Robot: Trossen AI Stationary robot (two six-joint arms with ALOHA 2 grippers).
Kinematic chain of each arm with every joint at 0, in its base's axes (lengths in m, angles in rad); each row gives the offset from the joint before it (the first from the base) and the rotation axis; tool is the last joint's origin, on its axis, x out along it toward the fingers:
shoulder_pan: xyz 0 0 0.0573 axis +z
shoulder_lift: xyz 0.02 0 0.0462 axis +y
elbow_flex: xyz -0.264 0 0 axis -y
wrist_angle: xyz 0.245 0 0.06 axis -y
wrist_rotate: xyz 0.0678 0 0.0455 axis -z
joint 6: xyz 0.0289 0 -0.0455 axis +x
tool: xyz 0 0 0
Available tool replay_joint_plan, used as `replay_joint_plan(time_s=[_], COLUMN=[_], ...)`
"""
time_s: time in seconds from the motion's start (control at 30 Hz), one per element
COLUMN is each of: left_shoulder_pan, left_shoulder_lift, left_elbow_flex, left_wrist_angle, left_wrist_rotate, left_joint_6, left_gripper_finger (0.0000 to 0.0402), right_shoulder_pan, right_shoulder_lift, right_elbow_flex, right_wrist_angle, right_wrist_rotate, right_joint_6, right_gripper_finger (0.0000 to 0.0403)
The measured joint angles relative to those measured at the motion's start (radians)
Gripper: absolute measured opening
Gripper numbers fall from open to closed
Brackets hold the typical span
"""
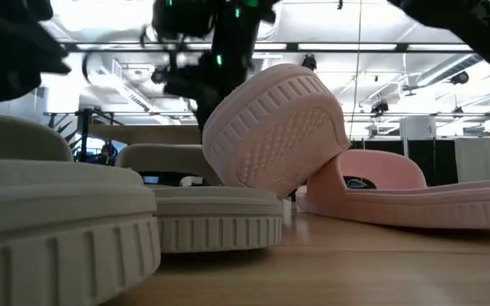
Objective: Pick and place slides into the shelf
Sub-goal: Adjust the black sliders
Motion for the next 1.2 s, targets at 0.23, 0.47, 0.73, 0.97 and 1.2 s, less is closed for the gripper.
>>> replay_joint_plan(time_s=[0.23,0.47,0.73,0.97,1.2], left_shoulder_pan=[0.0,0.035,0.052,0.066,0.125], left_shoulder_lift=[0.083,0.079,0.078,0.03,-0.085], left_elbow_flex=[0.016,0.031,0.029,0.062,0.167], left_wrist_angle=[-0.022,-0.023,-0.041,-0.036,-0.075], left_wrist_rotate=[0.04,0.044,0.066,0.077,0.013], left_joint_6=[0.0,0.003,0.017,0.029,0.246], left_gripper_finger=[0.0072,0.0072,0.0072,0.0072,0.0072], right_shoulder_pan=[0.037,0.026,0.101,0.145,0.146], right_shoulder_lift=[-0.117,-0.251,-0.46,-0.706,-0.856], right_elbow_flex=[0.001,-0.062,-0.383,-0.708,-0.92], right_wrist_angle=[0.007,-0.153,-0.254,-0.174,0.072], right_wrist_rotate=[0.066,-0.05,-0.062,-0.08,-0.085], right_joint_6=[0.031,0.081,0.124,0.387,0.539], right_gripper_finger=[0.0009,0.0009,0.0009,0.0009,0.0009])
